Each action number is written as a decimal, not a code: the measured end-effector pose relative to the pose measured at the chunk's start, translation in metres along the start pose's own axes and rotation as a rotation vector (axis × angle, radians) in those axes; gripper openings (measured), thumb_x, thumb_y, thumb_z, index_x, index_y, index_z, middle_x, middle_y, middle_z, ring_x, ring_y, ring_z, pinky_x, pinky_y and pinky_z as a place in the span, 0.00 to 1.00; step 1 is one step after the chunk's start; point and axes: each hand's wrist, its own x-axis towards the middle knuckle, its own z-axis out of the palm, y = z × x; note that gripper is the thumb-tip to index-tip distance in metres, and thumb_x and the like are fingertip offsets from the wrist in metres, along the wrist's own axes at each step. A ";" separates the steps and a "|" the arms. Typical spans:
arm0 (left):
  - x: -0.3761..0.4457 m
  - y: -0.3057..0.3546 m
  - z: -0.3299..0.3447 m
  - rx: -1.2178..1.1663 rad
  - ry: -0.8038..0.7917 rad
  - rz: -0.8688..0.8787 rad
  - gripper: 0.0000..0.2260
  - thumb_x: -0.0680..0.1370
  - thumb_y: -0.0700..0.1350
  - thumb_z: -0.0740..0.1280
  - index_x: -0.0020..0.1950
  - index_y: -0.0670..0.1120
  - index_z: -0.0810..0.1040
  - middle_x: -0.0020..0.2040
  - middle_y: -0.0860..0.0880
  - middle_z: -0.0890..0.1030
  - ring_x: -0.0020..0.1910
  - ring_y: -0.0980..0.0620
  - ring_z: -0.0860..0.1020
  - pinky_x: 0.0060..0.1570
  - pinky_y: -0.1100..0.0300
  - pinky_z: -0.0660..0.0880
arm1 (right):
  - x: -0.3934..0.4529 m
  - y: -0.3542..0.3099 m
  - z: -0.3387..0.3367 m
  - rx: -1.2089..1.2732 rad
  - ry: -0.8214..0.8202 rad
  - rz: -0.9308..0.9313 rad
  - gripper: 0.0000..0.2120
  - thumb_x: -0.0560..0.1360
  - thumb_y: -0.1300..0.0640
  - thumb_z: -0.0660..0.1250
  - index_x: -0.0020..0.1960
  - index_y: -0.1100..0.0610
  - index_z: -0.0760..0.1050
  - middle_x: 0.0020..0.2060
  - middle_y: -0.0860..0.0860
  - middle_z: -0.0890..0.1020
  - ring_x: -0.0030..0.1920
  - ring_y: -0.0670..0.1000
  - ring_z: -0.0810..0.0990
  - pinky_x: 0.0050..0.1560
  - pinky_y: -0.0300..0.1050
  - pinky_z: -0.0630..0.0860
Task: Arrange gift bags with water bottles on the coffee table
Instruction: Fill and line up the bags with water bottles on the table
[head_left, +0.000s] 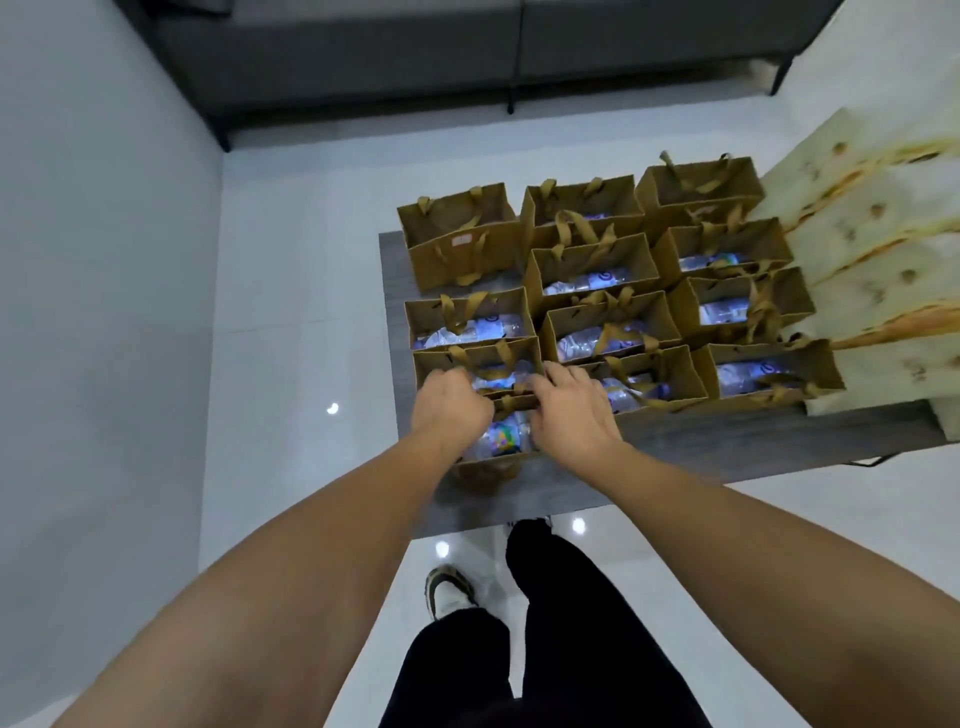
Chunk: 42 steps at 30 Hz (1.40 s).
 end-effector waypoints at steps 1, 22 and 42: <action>-0.002 0.011 -0.005 0.013 0.009 0.046 0.13 0.77 0.45 0.68 0.62 0.46 0.80 0.56 0.45 0.80 0.54 0.45 0.79 0.52 0.54 0.78 | -0.003 0.003 -0.009 0.009 0.023 0.015 0.22 0.78 0.52 0.65 0.72 0.52 0.71 0.70 0.53 0.72 0.69 0.57 0.69 0.66 0.54 0.68; 0.115 0.170 0.000 0.119 -0.031 0.083 0.19 0.78 0.41 0.66 0.70 0.46 0.74 0.66 0.42 0.76 0.65 0.43 0.75 0.62 0.50 0.75 | 0.138 0.170 -0.076 0.119 -0.063 0.026 0.22 0.80 0.51 0.64 0.72 0.55 0.70 0.66 0.54 0.75 0.67 0.57 0.71 0.66 0.53 0.72; 0.284 0.217 0.032 0.378 0.022 0.342 0.28 0.79 0.42 0.64 0.79 0.49 0.63 0.75 0.46 0.70 0.77 0.43 0.61 0.77 0.47 0.57 | 0.320 0.228 -0.088 -0.037 -0.025 -0.059 0.09 0.79 0.54 0.66 0.56 0.50 0.82 0.47 0.50 0.78 0.55 0.53 0.71 0.49 0.46 0.68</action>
